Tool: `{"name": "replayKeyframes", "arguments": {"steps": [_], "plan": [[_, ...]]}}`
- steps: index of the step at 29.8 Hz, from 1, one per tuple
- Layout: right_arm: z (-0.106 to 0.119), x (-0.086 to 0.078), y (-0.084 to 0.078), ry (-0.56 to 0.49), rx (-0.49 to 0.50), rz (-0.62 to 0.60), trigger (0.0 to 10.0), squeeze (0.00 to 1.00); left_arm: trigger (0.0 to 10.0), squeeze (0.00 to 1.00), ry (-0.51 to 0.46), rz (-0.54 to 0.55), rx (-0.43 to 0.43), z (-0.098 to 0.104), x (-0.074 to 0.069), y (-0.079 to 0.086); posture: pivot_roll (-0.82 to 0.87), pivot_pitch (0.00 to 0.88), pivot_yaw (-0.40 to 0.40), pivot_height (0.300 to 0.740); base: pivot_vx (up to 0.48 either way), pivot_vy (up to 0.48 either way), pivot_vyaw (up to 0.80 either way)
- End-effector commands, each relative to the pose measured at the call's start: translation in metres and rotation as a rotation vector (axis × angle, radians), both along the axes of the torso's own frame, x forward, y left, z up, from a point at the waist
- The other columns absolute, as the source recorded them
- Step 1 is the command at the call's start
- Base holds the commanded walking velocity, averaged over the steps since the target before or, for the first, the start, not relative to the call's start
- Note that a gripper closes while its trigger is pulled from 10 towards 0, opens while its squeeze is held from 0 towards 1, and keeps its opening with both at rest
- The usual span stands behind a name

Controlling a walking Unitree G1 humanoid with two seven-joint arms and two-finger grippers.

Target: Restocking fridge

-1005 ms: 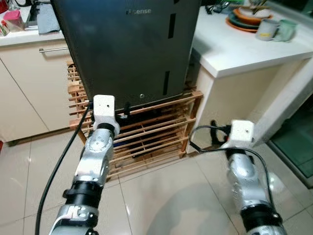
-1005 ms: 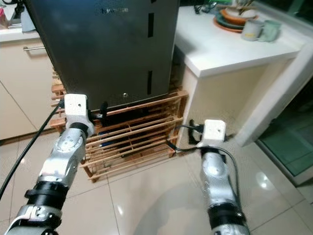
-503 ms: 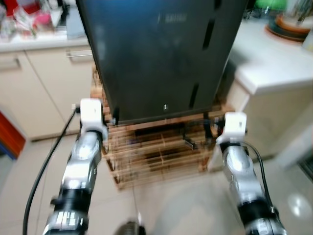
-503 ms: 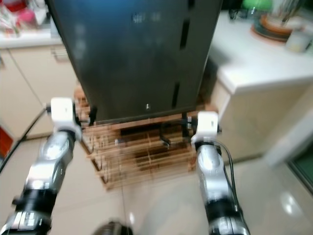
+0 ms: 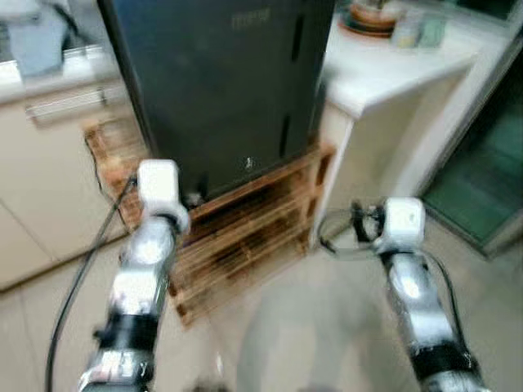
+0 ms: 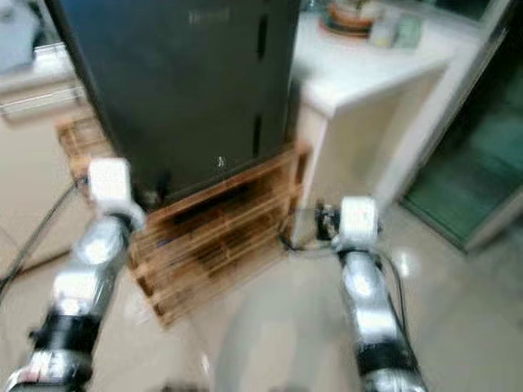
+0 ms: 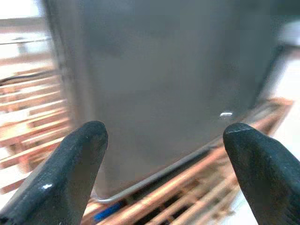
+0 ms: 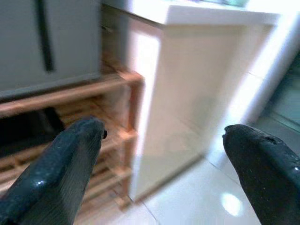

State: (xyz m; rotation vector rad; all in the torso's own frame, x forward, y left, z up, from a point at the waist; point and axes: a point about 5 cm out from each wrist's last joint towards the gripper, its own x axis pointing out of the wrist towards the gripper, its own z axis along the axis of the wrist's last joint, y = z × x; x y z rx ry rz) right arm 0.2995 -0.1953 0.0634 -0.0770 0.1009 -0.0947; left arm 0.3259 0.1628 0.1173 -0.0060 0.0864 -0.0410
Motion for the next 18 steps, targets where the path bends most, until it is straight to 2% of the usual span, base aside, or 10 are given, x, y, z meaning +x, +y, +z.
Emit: {"name": "replayKeyframes", "arguments": {"steps": [1, 5, 8, 10, 12, 14, 15, 18], "plan": [[0.005, 0.004, 0.006, -0.019, 0.013, 0.014, 10.0, 0.25, 10.0, 0.00, -0.040, 0.006, 0.015, 0.008, 0.000, 0.006, -0.02, 0.000, -0.004, 0.740, 0.000, 0.472, 0.00], [0.005, 0.005, 0.007, -0.020, 0.017, 0.015, 10.0, 0.25, 10.0, 0.00, -0.089, -0.015, -0.012, 0.014, -0.003, 0.003, -0.02, 0.000, -0.003, 0.740, 0.000, 0.474, 0.00], [0.005, 0.005, 0.008, -0.019, 0.018, 0.016, 10.0, 0.25, 10.0, 0.00, -0.120, -0.024, -0.035, 0.019, -0.005, 0.000, -0.02, 0.000, -0.003, 0.740, 0.000, 0.476, -0.80], [0.006, 0.007, 0.010, -0.023, 0.020, 0.021, 10.0, 0.26, 10.0, 0.00, -0.211, -0.064, -0.048, 0.034, -0.014, -0.007, -0.01, 0.000, -0.010, 0.740, 0.000, 0.476, -0.80], [0.008, 0.008, 0.010, -0.032, 0.020, 0.026, 10.0, 0.26, 10.0, 0.00, -0.246, -0.078, -0.052, 0.039, -0.019, -0.009, -0.01, 0.000, -0.014, 0.740, 0.000, 0.476, -0.80], [0.015, 0.010, 0.010, -0.072, 0.009, 0.027, 10.0, 0.25, 10.0, 0.00, -0.273, -0.080, -0.043, 0.043, -0.023, -0.009, -0.01, 0.000, -0.016, 0.740, 0.000, 0.476, -0.80], [0.027, 0.012, 0.012, -0.138, -0.001, 0.028, 10.0, 0.26, 10.0, 0.00, -0.293, -0.076, -0.025, 0.046, -0.025, -0.008, 0.00, 0.000, -0.018, 0.740, 0.000, 0.476, -0.80], [0.037, 0.014, 0.013, -0.186, -0.010, 0.028, 10.0, 0.25, 10.0, 0.00, -0.304, -0.072, -0.019, 0.049, -0.026, -0.007, 0.00, 0.000, -0.019, 0.740, 0.000, 0.476, -0.80]]}}
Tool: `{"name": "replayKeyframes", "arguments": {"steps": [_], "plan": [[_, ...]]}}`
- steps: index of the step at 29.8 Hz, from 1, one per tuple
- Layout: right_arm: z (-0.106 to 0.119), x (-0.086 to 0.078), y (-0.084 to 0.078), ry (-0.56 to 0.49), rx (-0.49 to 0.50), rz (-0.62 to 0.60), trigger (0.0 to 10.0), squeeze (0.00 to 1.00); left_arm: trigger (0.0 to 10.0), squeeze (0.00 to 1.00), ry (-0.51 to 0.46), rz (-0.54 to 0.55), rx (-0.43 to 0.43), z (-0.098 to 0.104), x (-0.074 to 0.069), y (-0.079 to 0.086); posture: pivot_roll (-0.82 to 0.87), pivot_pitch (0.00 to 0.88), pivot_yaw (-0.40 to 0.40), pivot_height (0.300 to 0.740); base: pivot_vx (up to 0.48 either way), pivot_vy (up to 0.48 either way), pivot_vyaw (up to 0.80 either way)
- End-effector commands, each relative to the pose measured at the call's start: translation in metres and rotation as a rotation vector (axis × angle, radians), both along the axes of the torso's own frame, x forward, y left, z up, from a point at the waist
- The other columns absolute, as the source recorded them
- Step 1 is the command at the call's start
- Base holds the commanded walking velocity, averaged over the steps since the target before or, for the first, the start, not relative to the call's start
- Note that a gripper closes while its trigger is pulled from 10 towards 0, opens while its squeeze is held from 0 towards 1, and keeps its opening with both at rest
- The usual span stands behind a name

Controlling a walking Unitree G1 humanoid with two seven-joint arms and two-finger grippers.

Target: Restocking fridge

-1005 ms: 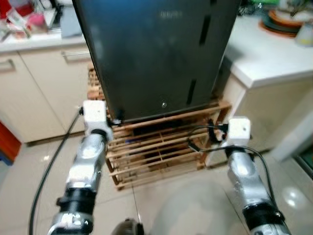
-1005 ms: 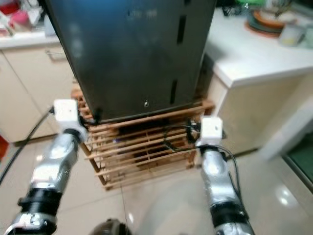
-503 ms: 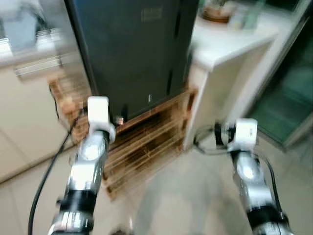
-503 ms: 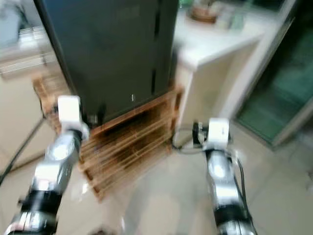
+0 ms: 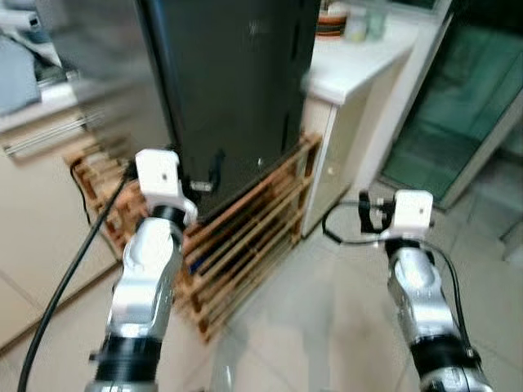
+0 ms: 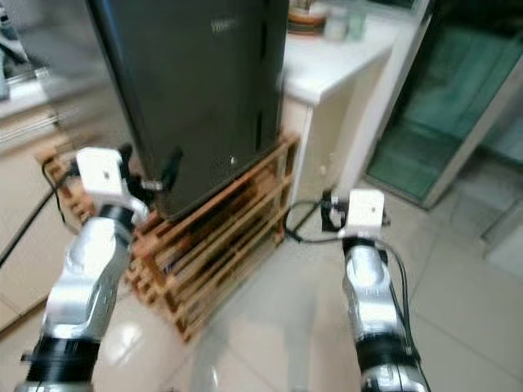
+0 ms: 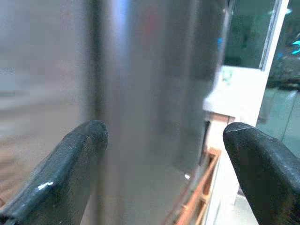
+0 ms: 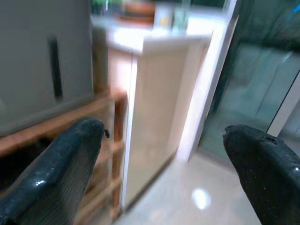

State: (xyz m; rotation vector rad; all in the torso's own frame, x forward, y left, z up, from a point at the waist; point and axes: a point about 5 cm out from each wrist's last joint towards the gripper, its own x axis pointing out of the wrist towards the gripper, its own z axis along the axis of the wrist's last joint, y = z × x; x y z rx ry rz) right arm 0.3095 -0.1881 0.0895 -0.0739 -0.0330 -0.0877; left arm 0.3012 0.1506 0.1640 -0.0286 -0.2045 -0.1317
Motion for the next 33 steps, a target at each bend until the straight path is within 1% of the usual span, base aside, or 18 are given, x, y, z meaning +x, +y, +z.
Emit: {"name": "replayKeyframes", "arguments": {"steps": [1, 2, 5, 6, 7, 9, 10, 13, 16, 17, 19, 21, 23, 25, 27, 30, 32, 33], "plan": [[0.022, 0.006, 0.007, -0.099, -0.013, 0.011, 10.0, 0.26, 10.0, 0.00, -0.030, 0.024, 0.017, 0.008, 0.000, 0.007, 0.00, 0.000, -0.021, 0.740, 0.000, 0.476, -0.80], [0.022, 0.006, 0.007, -0.099, -0.013, 0.011, 10.0, 0.26, 10.0, 0.00, -0.030, 0.024, 0.017, 0.008, 0.000, 0.007, 0.00, 0.000, -0.021, 0.740, 0.000, 0.476, -0.80], [0.036, 0.010, 0.011, -0.140, -0.001, 0.020, 10.0, 0.26, 10.0, 0.00, -0.029, 0.004, 0.028, 0.016, 0.005, 0.007, 0.00, 0.000, -0.024, 0.740, 0.000, 0.476, -0.79], [0.039, 0.012, 0.013, -0.144, 0.006, 0.027, 10.0, 0.26, 10.0, 0.00, -0.044, 0.011, 0.065, 0.020, 0.009, 0.007, 0.00, 0.000, -0.026, 0.740, 0.000, 0.000, -0.77], [0.039, 0.013, 0.013, -0.145, 0.010, 0.029, 10.0, 0.26, 10.0, 0.00, -0.048, 0.017, 0.075, 0.021, 0.010, 0.007, 0.00, 0.000, -0.027, 0.740, 0.000, 0.000, -0.77], [0.039, 0.013, 0.014, -0.146, 0.014, 0.032, 10.0, 0.26, 10.0, 0.00, -0.033, 0.015, 0.069, 0.020, 0.011, 0.007, 0.00, 0.000, -0.028, 0.740, 0.000, 0.000, 0.00], [0.039, 0.013, 0.015, -0.147, 0.011, 0.037, 10.0, 0.25, 10.0, 0.00, -0.011, 0.011, 0.047, 0.019, 0.015, 0.006, -0.01, 0.000, -0.029, 0.740, 0.000, 0.000, 0.00], [0.040, 0.012, 0.017, -0.146, 0.006, 0.042, 10.0, 0.25, 10.0, 0.00, -0.017, 0.001, 0.043, 0.021, 0.019, 0.003, -0.01, 0.000, -0.029, 0.740, 0.000, 0.000, 0.00], [0.040, 0.011, 0.018, -0.144, 0.007, 0.044, 10.0, 0.24, 10.0, 0.00, 0.000, 0.026, 0.051, 0.020, 0.024, 0.003, -0.02, 0.000, -0.029, 0.740, 0.000, 0.000, 0.00], [0.039, 0.010, 0.018, -0.141, 0.007, 0.047, 10.0, 0.24, 10.0, 0.00, 0.019, 0.046, 0.031, 0.019, 0.028, 0.005, -0.02, 0.000, -0.027, 0.740, 0.000, 0.000, 0.00], [0.039, 0.010, 0.018, -0.141, 0.007, 0.047, 10.0, 0.24, 10.0, 0.00, 0.019, 0.046, 0.031, 0.019, 0.028, 0.005, -0.02, 0.000, -0.027, 0.740, 0.000, 0.000, 0.00], [0.039, 0.010, 0.018, -0.138, 0.008, 0.048, 10.0, 0.24, 10.0, 0.00, 0.020, 0.036, 0.014, 0.020, 0.030, 0.003, -0.02, 0.000, -0.028, 0.740, 0.000, 0.000, 0.00], [0.038, 0.010, 0.019, -0.133, 0.011, 0.050, 10.0, 0.24, 10.0, 0.00, 0.005, -0.015, -0.012, 0.023, 0.030, -0.006, -0.02, 0.000, -0.030, 0.740, 0.000, 0.000, 0.00], [0.037, 0.009, 0.019, -0.127, 0.014, 0.050, 10.0, 0.24, 10.0, 0.00, 0.008, -0.039, -0.012, 0.023, 0.033, -0.011, -0.02, 0.000, -0.031, 0.740, 0.000, 0.000, 0.00], [0.035, 0.009, 0.019, -0.118, 0.018, 0.049, 10.0, 0.24, 10.0, 0.00, 0.040, -0.077, -0.002, 0.018, 0.037, -0.018, -0.03, 0.000, -0.030, 0.740, 0.000, 0.000, 0.00], [0.034, 0.009, 0.019, -0.113, 0.020, 0.048, 10.0, 0.24, 10.0, 0.00, 0.045, -0.090, 0.009, 0.017, 0.039, -0.021, -0.03, 0.000, -0.027, 0.740, 0.000, 0.000, 0.00], [0.033, 0.008, 0.018, -0.109, 0.022, 0.045, 10.0, 0.24, 10.0, 0.00, 0.051, -0.108, -0.005, 0.017, 0.041, -0.024, -0.04, 0.000, -0.018, 0.740, 0.000, 0.000, 0.00], [0.032, 0.007, 0.016, -0.105, 0.026, 0.037, 10.0, 0.24, 10.0, 0.00, 0.050, -0.130, -0.027, 0.020, 0.041, -0.026, -0.04, 0.000, -0.017, 0.740, 0.000, 0.000, 0.00]]}}
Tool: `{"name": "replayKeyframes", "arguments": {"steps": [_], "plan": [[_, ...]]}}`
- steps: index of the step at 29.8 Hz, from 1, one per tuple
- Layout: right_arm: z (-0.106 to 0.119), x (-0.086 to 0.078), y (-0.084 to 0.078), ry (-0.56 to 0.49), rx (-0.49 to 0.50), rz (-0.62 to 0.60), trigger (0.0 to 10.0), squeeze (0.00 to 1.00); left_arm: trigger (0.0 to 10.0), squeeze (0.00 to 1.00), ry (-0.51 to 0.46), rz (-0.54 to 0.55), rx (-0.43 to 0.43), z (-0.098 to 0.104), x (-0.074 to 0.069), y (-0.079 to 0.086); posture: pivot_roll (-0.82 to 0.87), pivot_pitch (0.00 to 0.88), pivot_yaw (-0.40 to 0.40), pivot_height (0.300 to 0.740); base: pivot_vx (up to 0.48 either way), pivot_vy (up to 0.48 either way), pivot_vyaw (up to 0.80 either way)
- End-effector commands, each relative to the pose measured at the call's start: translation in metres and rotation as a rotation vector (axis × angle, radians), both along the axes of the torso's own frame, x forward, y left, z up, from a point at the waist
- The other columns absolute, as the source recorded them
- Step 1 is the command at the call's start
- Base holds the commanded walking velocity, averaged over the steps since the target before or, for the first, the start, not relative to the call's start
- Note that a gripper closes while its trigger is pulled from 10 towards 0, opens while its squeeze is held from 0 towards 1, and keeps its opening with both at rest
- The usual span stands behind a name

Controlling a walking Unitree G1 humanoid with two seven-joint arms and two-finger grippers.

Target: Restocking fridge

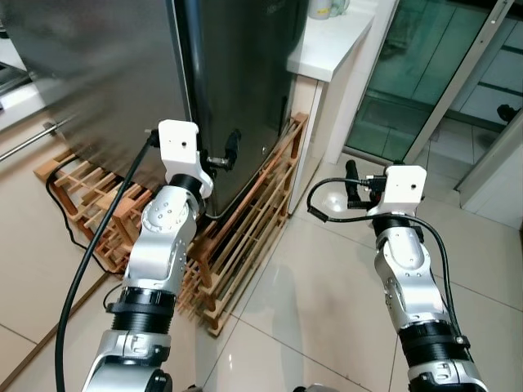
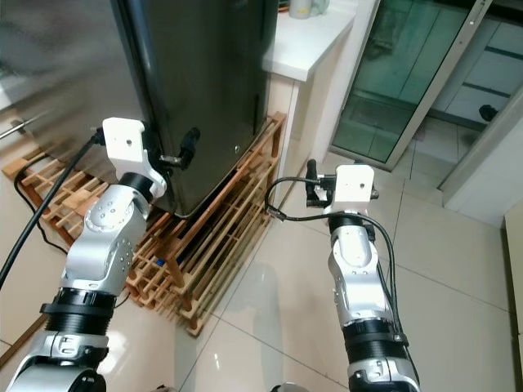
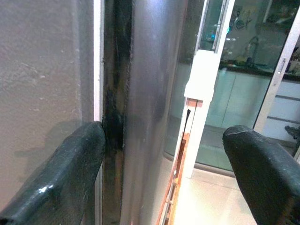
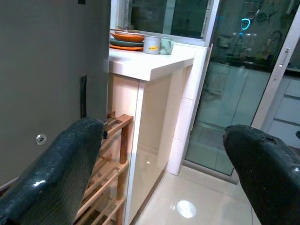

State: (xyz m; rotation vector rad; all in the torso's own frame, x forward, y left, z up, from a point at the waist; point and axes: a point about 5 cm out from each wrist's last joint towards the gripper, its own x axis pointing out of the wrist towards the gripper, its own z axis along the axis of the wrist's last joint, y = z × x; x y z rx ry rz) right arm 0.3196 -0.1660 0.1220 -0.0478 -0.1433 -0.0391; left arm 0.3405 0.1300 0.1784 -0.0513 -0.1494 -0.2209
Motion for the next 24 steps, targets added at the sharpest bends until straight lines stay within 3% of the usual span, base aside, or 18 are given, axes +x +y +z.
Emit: {"name": "replayKeyframes", "arguments": {"steps": [1, 8, 14, 18, 19, 22, 24], "plan": [[0.000, -0.003, -0.006, 0.005, 0.006, -0.016, 10.0, 0.24, 10.0, 0.00, -0.003, -0.038, -0.018, 0.006, 0.002, -0.005, -0.04, 0.000, -0.017, 0.740, 0.000, 0.000, 0.00], [-0.006, -0.006, -0.005, 0.028, 0.015, -0.016, 10.0, 0.24, 10.0, 0.00, -0.003, -0.073, -0.017, 0.006, 0.003, -0.010, -0.04, 0.000, -0.017, 0.740, 0.000, 0.000, 0.00], [-0.008, -0.003, -0.002, 0.039, 0.016, -0.004, 10.0, 0.24, 10.0, 0.00, 0.072, -0.045, 0.041, -0.010, 0.021, -0.020, -0.03, 0.000, -0.017, 0.740, 0.000, 0.000, 0.00], [-0.008, -0.002, -0.001, 0.040, 0.015, 0.000, 10.0, 0.24, 10.0, 0.00, 0.125, -0.009, 0.028, -0.015, 0.030, -0.022, -0.05, 0.000, -0.013, 0.740, 0.000, 0.000, 0.00], [-0.007, -0.003, -0.001, 0.040, 0.015, -0.001, 10.0, 0.24, 10.0, 0.00, 0.158, 0.054, -0.001, -0.015, 0.040, -0.018, -0.06, 0.000, -0.004, 0.740, 0.000, 0.000, 0.00], [-0.008, -0.004, -0.002, 0.041, 0.015, -0.003, 10.0, 0.24, 10.0, 0.00, 0.160, 0.055, -0.030, -0.012, 0.046, -0.020, -0.07, 0.000, 0.000, 0.740, 0.000, 0.000, 0.00], [-0.009, -0.006, -0.002, 0.046, 0.016, -0.001, 10.0, 0.24, 10.0, 0.00, 0.095, -0.075, -0.057, 0.000, 0.047, -0.039, -0.07, 0.000, -0.002, 0.740, 0.000, 0.000, 0.00]]}}
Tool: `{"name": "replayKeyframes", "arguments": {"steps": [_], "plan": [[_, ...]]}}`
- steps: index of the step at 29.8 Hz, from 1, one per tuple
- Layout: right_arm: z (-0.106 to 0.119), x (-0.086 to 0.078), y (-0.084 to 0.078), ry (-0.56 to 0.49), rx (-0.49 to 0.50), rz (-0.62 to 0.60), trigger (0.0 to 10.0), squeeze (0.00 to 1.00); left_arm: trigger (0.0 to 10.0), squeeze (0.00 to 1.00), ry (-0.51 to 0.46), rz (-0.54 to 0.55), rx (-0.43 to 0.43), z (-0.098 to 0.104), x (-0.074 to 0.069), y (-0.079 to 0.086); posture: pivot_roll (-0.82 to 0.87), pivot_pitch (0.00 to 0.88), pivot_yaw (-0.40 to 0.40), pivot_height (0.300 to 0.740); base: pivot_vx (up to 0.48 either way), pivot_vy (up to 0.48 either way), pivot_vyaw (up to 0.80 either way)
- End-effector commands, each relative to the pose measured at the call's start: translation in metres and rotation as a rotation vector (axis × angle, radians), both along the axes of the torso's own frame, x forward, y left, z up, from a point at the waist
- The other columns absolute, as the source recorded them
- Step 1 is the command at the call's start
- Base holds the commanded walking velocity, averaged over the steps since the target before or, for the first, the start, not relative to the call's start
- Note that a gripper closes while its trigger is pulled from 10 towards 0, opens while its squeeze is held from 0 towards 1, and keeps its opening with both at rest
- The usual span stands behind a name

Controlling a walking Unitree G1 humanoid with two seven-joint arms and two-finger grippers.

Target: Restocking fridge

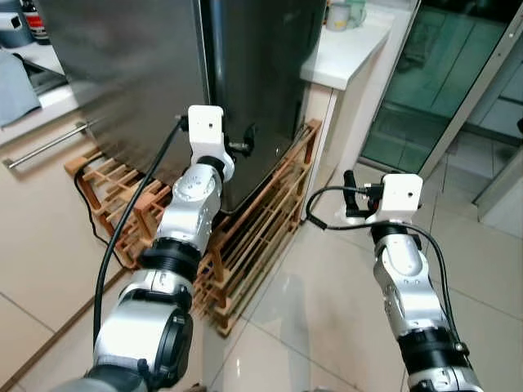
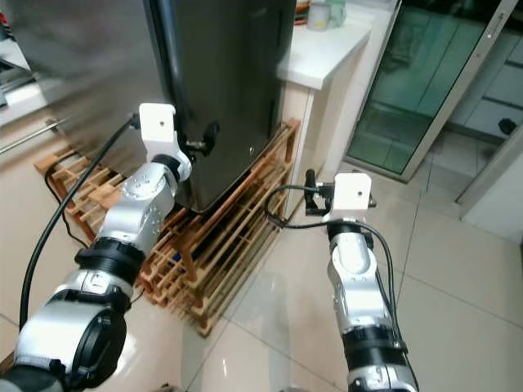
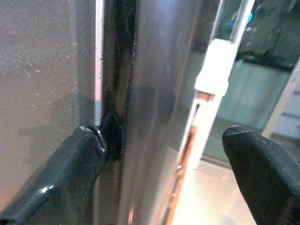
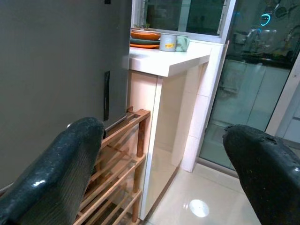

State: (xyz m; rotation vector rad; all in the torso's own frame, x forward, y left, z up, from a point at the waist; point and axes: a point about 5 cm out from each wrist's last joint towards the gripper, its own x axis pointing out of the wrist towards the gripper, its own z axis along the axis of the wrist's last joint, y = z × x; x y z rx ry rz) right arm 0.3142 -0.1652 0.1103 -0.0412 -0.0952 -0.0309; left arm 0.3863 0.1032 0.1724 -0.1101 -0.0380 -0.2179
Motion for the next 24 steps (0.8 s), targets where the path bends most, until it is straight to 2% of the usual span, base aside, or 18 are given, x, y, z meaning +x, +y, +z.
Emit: {"name": "replayKeyframes", "arguments": {"steps": [1, 2, 4, 5, 6, 8, 9, 10, 11, 12, 14, 16, 17, 18, 19, 20, 23, 24], "plan": [[0.002, -0.001, -0.002, 0.002, 0.011, -0.002, 10.0, 0.24, 10.0, 0.00, -0.058, -0.172, -0.045, 0.012, -0.001, -0.025, -0.07, 0.000, -0.003, 0.740, 0.000, 0.000, 0.00], [-0.001, -0.004, -0.001, 0.016, 0.012, 0.024, 10.0, 0.24, 10.0, 0.00, -0.098, -0.330, -0.075, 0.019, -0.007, -0.045, -0.07, 0.000, -0.003, 0.740, 0.000, 0.000, 0.00], [-0.008, -0.011, 0.002, 0.048, 0.002, 0.073, 10.0, 0.24, 10.0, 0.00, -0.151, -0.559, -0.118, 0.027, -0.020, -0.072, -0.07, 0.000, -0.006, 0.740, 0.000, 0.000, 0.00], [-0.008, -0.011, 0.002, 0.048, 0.002, 0.073, 10.0, 0.24, 10.0, 0.00, -0.151, -0.559, -0.118, 0.027, -0.020, -0.072, -0.07, 0.000, -0.006, 0.740, 0.000, 0.000, 0.00], [-0.012, -0.014, 0.002, 0.063, -0.006, 0.092, 10.0, 0.24, 10.0, 0.00, -0.169, -0.632, -0.133, 0.030, -0.026, -0.081, -0.07, 0.000, -0.006, 0.740, 0.000, 0.000, 0.00], [-0.026, -0.029, -0.004, 0.117, -0.023, 0.105, 10.0, 0.24, 10.0, 0.00, -0.166, -0.844, -0.275, 0.042, -0.046, -0.113, -0.08, 0.000, -0.009, 0.740, 0.000, 0.000, 0.00], [-0.032, -0.035, -0.008, 0.142, -0.029, 0.101, 10.0, 0.24, 10.0, 0.00, -0.172, -0.989, -0.352, 0.053, -0.065, -0.137, -0.08, 0.000, -0.008, 0.740, 0.000, 0.000, 0.00], [-0.032, -0.035, -0.008, 0.142, -0.029, 0.101, 10.0, 0.24, 10.0, 0.00, -0.172, -0.989, -0.352, 0.053, -0.065, -0.137, -0.08, 0.000, -0.008, 0.740, 0.000, 0.000, 0.00], [-0.036, -0.040, -0.010, 0.157, -0.032, 0.099, 10.0, 0.24, 10.0, 0.00, -0.182, -1.093, -0.402, 0.061, -0.080, -0.152, -0.08, 0.000, -0.008, 0.740, 0.000, 0.000, 0.00], [-0.037, -0.043, -0.008, 0.160, -0.039, 0.107, 10.0, 0.24, 10.0, 0.00, -0.210, -1.208, -0.425, 0.070, -0.102, -0.174, -0.11, 0.000, 0.006, 0.740, 0.000, 0.000, 0.00], [-0.037, -0.043, -0.005, 0.157, -0.042, 0.115, 10.0, 0.24, 10.0, 0.00, -0.219, -1.215, -0.419, 0.069, -0.105, -0.177, -0.11, 0.000, 0.006, 0.740, 0.000, 0.000, 0.00], [-0.031, -0.043, 0.001, 0.135, -0.051, 0.135, 10.0, 0.24, 10.0, 0.00, -0.208, -1.090, -0.381, 0.057, -0.085, -0.154, -0.12, 0.000, 0.005, 0.740, 0.000, 0.000, 0.00], [-0.031, -0.043, 0.001, 0.135, -0.051, 0.135, 10.0, 0.24, 10.0, 0.00, -0.208, -1.090, -0.381, 0.057, -0.085, -0.154, -0.12, 0.000, 0.005, 0.740, 0.000, 0.000, 0.00], [-0.030, -0.042, 0.003, 0.133, -0.051, 0.139, 10.0, 0.23, 10.0, 0.00, -0.201, -1.042, -0.362, 0.052, -0.078, -0.141, -0.12, 0.000, 0.006, 0.740, 0.000, 0.000, 0.00], [-0.029, -0.041, 0.003, 0.133, -0.059, 0.142, 10.0, 0.22, 10.0, 0.00, -0.176, -0.952, -0.336, 0.042, -0.068, -0.112, -0.11, 0.000, 0.006, 0.740, 0.000, 0.000, 0.00], [-0.028, -0.040, 0.002, 0.132, -0.061, 0.139, 10.0, 0.22, 10.0, 0.00, -0.163, -0.891, -0.314, 0.035, -0.063, -0.094, -0.11, 0.000, 0.005, 0.740, 0.000, 0.000, 0.00], [-0.025, -0.036, 0.000, 0.129, -0.054, 0.137, 10.0, 0.21, 10.0, 0.00, -0.111, -0.723, -0.262, 0.018, -0.056, -0.047, -0.09, 0.000, -0.006, 0.740, 0.000, 0.000, 0.00], [-0.025, -0.035, 0.000, 0.128, -0.052, 0.138, 10.0, 0.21, 10.0, 0.00, -0.096, -0.687, -0.252, 0.014, -0.055, -0.037, -0.08, 0.000, -0.013, 0.740, 0.000, 0.000, 0.00]]}}
